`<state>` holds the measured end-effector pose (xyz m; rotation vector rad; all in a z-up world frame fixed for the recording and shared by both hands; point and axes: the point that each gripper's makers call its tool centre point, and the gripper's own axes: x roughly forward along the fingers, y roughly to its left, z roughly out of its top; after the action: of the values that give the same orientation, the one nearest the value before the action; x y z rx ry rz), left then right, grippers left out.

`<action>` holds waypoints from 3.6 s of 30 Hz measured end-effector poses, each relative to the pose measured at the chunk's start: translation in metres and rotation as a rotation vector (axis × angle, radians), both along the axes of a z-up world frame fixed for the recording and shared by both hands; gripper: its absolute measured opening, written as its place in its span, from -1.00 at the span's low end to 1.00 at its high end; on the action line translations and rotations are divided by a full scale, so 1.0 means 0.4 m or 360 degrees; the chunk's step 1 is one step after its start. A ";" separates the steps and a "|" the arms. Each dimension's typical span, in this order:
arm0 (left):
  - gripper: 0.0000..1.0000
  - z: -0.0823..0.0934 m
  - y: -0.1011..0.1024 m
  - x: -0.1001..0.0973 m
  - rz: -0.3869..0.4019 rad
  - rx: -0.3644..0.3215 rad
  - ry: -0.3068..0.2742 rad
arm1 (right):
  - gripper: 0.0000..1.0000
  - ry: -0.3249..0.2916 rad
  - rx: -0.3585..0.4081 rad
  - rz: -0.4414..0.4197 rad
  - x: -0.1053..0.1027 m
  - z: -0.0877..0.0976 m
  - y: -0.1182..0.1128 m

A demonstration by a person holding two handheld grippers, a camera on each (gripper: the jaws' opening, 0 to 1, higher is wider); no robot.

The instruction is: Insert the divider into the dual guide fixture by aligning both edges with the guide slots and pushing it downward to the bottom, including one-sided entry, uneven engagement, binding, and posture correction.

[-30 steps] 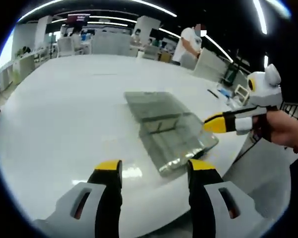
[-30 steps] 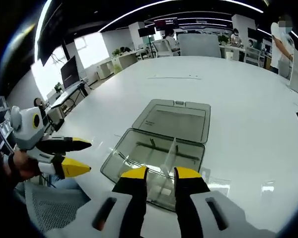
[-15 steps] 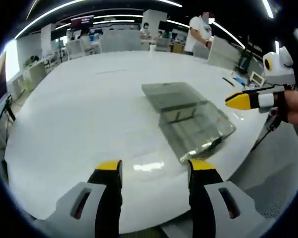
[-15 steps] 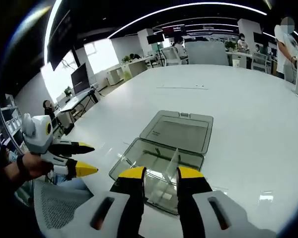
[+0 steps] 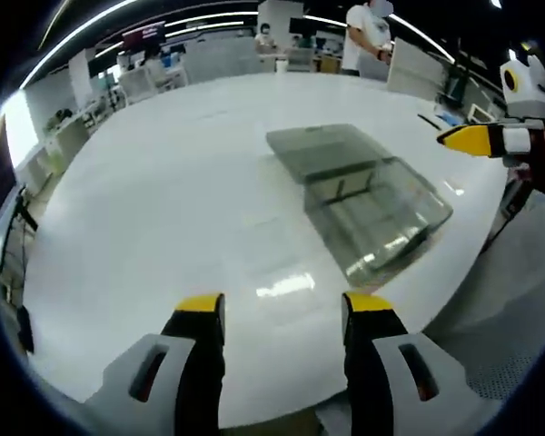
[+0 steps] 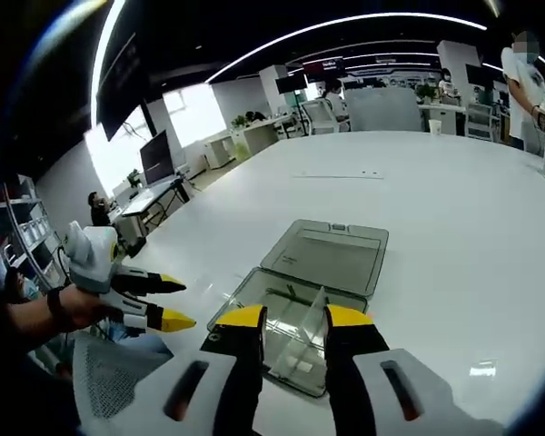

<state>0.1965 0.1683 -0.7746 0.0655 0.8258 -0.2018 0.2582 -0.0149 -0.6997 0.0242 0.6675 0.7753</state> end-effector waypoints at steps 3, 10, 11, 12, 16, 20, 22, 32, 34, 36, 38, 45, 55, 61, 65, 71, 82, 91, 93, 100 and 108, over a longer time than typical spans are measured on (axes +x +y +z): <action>0.01 -0.003 0.004 0.010 -0.0001 0.0029 0.0012 | -0.55 -0.0003 0.0036 0.0003 -0.003 0.008 -0.003; 0.00 -0.021 -0.003 0.017 -0.0026 0.0072 0.0058 | -0.53 -0.0003 0.0062 0.0002 -0.009 0.009 -0.016; 0.00 -0.024 -0.006 0.016 -0.0033 0.0080 0.0066 | -0.53 0.0000 0.0063 0.0002 -0.012 0.009 -0.017; 0.00 -0.026 -0.006 0.015 -0.0034 0.0087 0.0075 | -0.53 0.0002 0.0064 0.0002 -0.014 0.008 -0.018; 0.00 -0.037 -0.013 0.013 -0.0051 0.0089 0.0090 | -0.53 0.0007 0.0066 0.0009 -0.020 0.003 -0.022; -0.02 -0.049 -0.012 0.008 -0.0083 0.0116 0.0136 | -0.53 0.0022 0.0080 0.0001 -0.023 0.006 -0.027; -0.02 -0.054 -0.011 0.009 -0.0083 0.0112 0.0148 | -0.52 0.0011 0.0080 0.0005 -0.026 0.011 -0.028; -0.03 -0.077 -0.027 0.024 -0.0100 0.0125 0.0218 | -0.50 0.0027 0.0091 -0.0002 -0.031 0.014 -0.030; -0.03 -0.081 -0.029 0.027 -0.0096 0.0133 0.0229 | -0.50 0.0031 0.0093 0.0000 -0.033 0.013 -0.029; -0.03 -0.084 -0.032 0.031 -0.0093 0.0134 0.0229 | -0.50 0.0029 0.0093 0.0002 -0.035 0.014 -0.027; -0.05 -0.086 -0.032 0.034 -0.0073 0.0134 0.0226 | -0.50 0.0023 0.0087 0.0008 -0.038 0.014 -0.025; -0.05 -0.095 -0.024 0.034 -0.0040 0.0145 0.0241 | -0.50 0.0033 0.0088 0.0011 -0.041 0.011 -0.024; -0.13 -0.096 -0.025 0.034 0.0006 0.0115 0.0248 | -0.47 0.0041 0.0173 0.0003 -0.039 0.024 -0.014; -0.27 -0.097 -0.017 0.025 0.0036 0.0122 0.0279 | -0.47 0.0046 0.0189 0.0007 -0.041 0.025 -0.010; -0.31 -0.097 -0.016 0.024 0.0045 0.0123 0.0281 | -0.47 0.0052 0.0189 0.0002 -0.041 0.023 -0.012; -0.35 -0.097 -0.015 0.022 0.0048 0.0117 0.0292 | -0.47 0.0061 0.0183 -0.0002 -0.041 0.021 -0.015; -0.38 -0.086 -0.016 0.021 0.0103 0.0044 0.0281 | -0.48 0.0064 0.0184 0.0010 -0.043 0.022 -0.010; -0.38 -0.071 -0.005 0.018 0.0156 -0.0026 0.0259 | -0.48 0.0070 0.0185 0.0029 -0.048 0.021 -0.004; -0.38 -0.071 0.000 0.017 0.0171 -0.0038 0.0255 | -0.48 0.0068 0.0186 0.0033 -0.049 0.023 -0.004; -0.38 -0.062 -0.005 0.017 0.0225 -0.0126 0.0236 | -0.51 0.0056 0.0185 0.0047 -0.055 0.026 0.001; -0.38 -0.035 -0.015 0.021 0.0273 -0.0221 0.0188 | -0.51 0.0049 0.0207 0.0065 -0.059 0.035 0.007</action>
<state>0.2048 0.1623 -0.7884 -0.1487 0.9278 -0.1012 0.2347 -0.0121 -0.6858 0.1418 0.6476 0.8587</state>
